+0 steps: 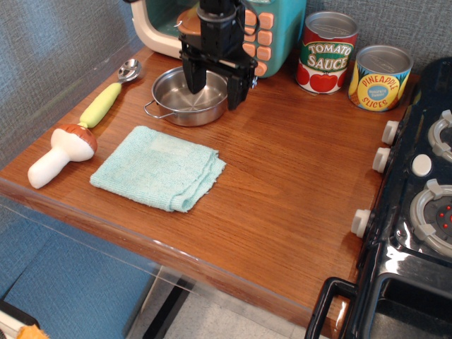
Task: Move the pot in front of the microwave
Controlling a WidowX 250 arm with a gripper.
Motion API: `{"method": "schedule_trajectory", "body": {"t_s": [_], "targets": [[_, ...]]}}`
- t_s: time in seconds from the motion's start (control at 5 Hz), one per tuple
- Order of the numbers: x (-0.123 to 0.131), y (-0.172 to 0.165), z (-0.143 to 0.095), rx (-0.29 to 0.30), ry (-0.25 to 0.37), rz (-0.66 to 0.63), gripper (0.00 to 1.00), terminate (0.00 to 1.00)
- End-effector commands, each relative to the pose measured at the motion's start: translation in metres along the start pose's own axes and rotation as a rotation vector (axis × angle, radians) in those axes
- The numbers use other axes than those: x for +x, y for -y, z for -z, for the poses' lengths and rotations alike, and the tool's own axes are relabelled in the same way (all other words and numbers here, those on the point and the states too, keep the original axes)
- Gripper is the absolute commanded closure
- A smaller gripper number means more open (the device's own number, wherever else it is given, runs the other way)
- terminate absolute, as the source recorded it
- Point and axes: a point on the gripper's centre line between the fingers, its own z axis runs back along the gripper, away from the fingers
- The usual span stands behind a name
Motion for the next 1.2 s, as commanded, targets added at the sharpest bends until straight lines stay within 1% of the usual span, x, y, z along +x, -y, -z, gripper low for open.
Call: {"method": "schedule_trajectory", "body": {"t_s": [0.0,0.2,0.6,0.8,1.0], "targets": [[0.004,-0.006,0.004,0.005,-0.014,-0.026,0.00,0.00],[0.002,-0.007,0.008,0.001,-0.022,-0.025,1.00,0.00],[0.001,-0.011,0.005,-0.005,-0.019,-0.033,1.00,0.00],[0.002,-0.009,-0.012,-0.008,0.012,-0.024,1.00,0.00],[-0.001,0.009,-0.046,-0.006,0.101,0.033,1.00,0.00]]}}
